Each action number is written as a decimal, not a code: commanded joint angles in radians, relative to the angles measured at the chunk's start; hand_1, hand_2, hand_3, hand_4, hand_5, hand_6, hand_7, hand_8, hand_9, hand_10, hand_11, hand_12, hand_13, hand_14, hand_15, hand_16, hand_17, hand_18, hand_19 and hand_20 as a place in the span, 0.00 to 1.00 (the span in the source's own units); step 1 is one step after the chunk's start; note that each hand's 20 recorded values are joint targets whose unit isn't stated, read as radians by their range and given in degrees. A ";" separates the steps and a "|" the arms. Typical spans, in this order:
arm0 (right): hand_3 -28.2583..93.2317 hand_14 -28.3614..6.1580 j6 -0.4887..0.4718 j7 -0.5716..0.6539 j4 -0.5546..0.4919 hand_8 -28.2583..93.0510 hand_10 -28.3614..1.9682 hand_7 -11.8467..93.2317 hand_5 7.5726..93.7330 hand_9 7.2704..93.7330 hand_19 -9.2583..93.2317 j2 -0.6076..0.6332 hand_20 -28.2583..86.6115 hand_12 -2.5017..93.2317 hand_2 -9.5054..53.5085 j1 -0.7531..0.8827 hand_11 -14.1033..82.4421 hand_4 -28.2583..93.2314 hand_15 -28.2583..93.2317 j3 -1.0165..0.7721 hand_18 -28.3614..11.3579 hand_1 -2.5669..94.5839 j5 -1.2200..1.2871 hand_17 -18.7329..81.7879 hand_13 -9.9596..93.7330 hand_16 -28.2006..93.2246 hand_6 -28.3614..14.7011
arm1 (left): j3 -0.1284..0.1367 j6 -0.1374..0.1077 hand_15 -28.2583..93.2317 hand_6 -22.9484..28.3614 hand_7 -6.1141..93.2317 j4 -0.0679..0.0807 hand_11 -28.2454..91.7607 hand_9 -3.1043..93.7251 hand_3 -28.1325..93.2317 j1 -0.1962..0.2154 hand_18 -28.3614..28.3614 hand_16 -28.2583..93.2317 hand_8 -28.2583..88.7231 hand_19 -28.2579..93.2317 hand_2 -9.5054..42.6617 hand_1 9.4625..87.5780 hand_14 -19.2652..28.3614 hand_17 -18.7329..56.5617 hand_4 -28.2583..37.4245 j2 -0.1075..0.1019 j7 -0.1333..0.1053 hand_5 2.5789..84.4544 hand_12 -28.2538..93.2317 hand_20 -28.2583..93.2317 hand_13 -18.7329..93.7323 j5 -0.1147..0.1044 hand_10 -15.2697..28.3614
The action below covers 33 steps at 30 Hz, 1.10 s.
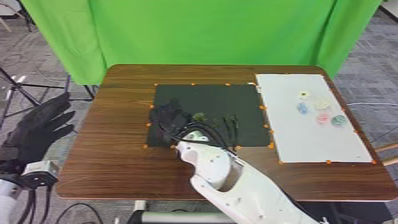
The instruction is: Arrange flowers
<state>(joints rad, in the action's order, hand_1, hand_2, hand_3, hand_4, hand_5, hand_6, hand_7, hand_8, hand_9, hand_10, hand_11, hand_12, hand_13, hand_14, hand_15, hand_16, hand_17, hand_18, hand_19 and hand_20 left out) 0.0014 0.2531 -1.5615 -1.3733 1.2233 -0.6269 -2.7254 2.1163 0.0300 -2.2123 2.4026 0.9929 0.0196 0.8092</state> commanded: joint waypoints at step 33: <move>0.95 0.56 -0.055 0.161 -0.189 0.10 0.51 0.47 0.37 0.42 0.79 0.244 0.69 0.31 0.00 0.016 0.50 0.00 0.83 -0.289 0.21 0.34 0.090 0.31 0.54 0.43 0.58 | 0.019 -0.013 0.34 0.46 0.23 -0.024 0.30 0.21 0.81 0.066 0.83 0.31 0.17 0.53 0.14 0.18 0.63 0.08 0.01 0.072 -0.027 0.24 0.42 0.30 0.28 0.004 0.55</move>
<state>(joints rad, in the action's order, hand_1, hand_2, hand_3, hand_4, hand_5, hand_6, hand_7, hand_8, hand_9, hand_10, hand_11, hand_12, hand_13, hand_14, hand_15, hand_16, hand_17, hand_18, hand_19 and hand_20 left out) -0.1115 0.2849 -1.7273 -1.3162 1.2578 -0.7437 -2.6865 2.1225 0.0283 -2.2232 2.4306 1.0321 0.0008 0.8097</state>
